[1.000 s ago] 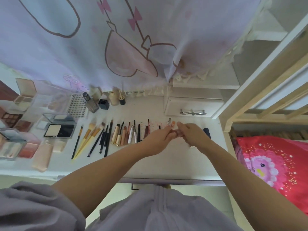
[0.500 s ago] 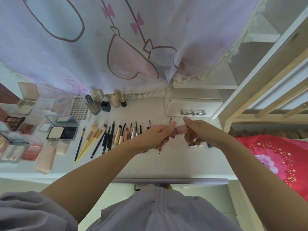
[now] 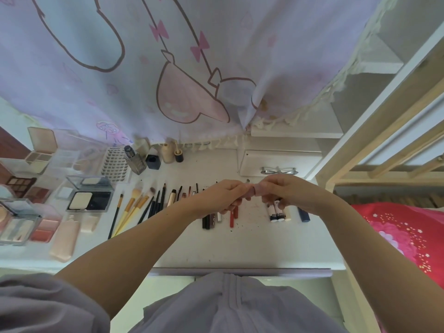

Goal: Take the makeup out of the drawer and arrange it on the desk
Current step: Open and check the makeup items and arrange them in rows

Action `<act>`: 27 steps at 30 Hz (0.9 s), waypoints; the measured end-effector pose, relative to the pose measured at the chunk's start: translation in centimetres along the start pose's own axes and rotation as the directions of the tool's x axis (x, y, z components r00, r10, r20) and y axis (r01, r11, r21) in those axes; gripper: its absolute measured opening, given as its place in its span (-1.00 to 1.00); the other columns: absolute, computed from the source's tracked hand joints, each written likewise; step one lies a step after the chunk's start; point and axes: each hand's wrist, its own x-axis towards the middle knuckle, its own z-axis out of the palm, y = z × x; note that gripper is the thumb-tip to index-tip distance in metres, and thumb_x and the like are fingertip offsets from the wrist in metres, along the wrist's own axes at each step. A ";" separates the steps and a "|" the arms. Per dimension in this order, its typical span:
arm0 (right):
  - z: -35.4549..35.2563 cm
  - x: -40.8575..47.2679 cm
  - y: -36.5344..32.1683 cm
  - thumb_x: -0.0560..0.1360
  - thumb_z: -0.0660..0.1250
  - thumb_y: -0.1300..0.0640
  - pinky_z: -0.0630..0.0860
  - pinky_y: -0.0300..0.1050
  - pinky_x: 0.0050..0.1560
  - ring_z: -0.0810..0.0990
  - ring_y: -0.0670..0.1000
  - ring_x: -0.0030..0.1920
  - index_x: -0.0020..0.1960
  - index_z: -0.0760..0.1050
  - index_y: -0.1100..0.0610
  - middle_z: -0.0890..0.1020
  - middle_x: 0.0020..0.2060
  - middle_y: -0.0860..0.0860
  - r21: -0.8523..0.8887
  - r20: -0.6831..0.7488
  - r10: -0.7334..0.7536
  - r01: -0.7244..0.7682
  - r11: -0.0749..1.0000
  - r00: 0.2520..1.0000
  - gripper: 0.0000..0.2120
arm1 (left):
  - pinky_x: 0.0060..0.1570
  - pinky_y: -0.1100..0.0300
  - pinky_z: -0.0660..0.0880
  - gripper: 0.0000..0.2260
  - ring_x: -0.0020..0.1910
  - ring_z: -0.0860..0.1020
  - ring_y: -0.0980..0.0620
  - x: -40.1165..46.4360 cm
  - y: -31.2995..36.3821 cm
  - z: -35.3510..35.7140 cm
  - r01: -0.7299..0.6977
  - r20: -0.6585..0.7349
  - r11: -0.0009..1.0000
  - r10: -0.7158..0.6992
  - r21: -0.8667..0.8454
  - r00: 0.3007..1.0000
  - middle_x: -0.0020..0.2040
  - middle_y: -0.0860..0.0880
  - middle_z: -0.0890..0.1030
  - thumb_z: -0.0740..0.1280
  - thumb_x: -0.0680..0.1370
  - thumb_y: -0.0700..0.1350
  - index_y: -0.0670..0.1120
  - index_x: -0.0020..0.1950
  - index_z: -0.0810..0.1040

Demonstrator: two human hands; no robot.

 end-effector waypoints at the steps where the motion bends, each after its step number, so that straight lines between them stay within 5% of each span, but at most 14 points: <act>1: -0.1 0.0 0.0 0.50 0.30 -0.12 0.50 -0.23 -0.20 0.60 -0.09 -0.19 0.07 0.55 0.06 0.65 -0.21 -0.05 0.021 -0.004 -0.013 0.013 1.000 1.000 -0.71 | -0.43 0.30 0.24 -0.66 -0.48 0.27 0.16 0.0 0.0 -0.2 0.009 -0.001 1.000 -0.009 -0.009 1.000 -0.36 0.04 0.32 0.05 0.64 0.08 -0.12 -0.02 0.48; 8: -0.4 0.0 0.1 0.57 0.21 -0.06 0.45 -0.20 -0.25 0.54 -0.04 -0.26 -0.06 0.55 0.11 0.63 -0.30 -0.02 0.036 0.004 0.023 -0.023 0.999 1.000 -0.73 | -0.44 0.30 0.22 -0.66 -0.47 0.24 0.15 0.5 0.0 -0.4 0.021 0.043 1.000 -0.021 -0.011 0.999 -0.38 0.05 0.31 0.07 0.63 0.12 -0.10 -0.08 0.47; 13: -0.7 -0.3 0.1 0.42 0.35 -0.15 0.51 -0.21 -0.11 0.62 -0.07 -0.11 0.08 0.52 0.01 0.66 -0.07 0.01 0.056 0.047 -0.021 0.019 0.998 0.999 -0.68 | -0.45 0.30 0.16 -0.65 -0.48 0.21 0.14 0.4 -0.1 -0.8 0.091 0.135 0.985 -0.072 -0.145 0.988 -0.39 0.03 0.26 0.06 0.63 0.13 -0.07 -0.13 0.46; 17: -0.3 -0.2 0.1 0.59 0.13 -0.12 0.43 -0.22 -0.27 0.52 -0.03 -0.31 -0.09 0.54 0.13 0.64 -0.29 0.02 0.043 0.097 0.067 -0.072 0.996 0.993 -0.63 | -0.44 0.28 0.13 -0.65 -0.47 0.18 0.13 0.5 -0.1 -0.5 0.092 0.141 0.986 -0.072 -0.142 0.987 -0.40 0.03 0.26 0.08 0.62 0.13 -0.06 -0.20 0.44; 19: -0.2 -0.1 0.2 0.59 0.18 -0.07 0.42 -0.23 -0.28 0.49 -0.05 -0.32 -0.12 0.53 0.12 0.61 -0.33 -0.02 0.016 0.091 0.053 -0.055 0.998 0.994 -0.70 | -0.43 0.27 0.13 -0.65 -0.46 0.18 0.13 0.6 -0.2 -0.5 0.106 0.149 0.982 -0.083 -0.154 0.985 -0.40 0.03 0.25 0.09 0.62 0.14 -0.05 -0.21 0.44; 23: -0.4 0.0 0.5 0.53 0.33 0.05 0.49 -0.20 -0.13 0.54 -0.10 -0.16 0.07 0.50 0.02 0.62 -0.14 -0.01 0.026 0.107 -0.009 0.006 1.000 0.994 -0.87 | -0.43 0.26 0.10 -0.64 -0.47 0.17 0.13 0.7 -0.6 -0.8 0.163 0.164 0.960 -0.127 -0.229 0.978 -0.40 0.03 0.24 0.11 0.61 0.14 -0.01 -0.26 0.47; 27: -0.3 0.2 0.3 0.54 0.31 0.16 0.45 -0.32 -0.13 0.54 -0.10 -0.15 0.09 0.44 -0.02 0.61 -0.07 -0.05 -0.187 0.060 -0.053 0.064 0.980 0.997 -0.83 | -0.49 0.29 0.09 -0.66 -0.49 0.16 0.14 1.2 -1.2 -1.6 0.310 0.294 0.894 -0.217 -0.322 0.931 -0.41 0.03 0.23 0.10 0.62 0.12 -0.10 -0.13 0.46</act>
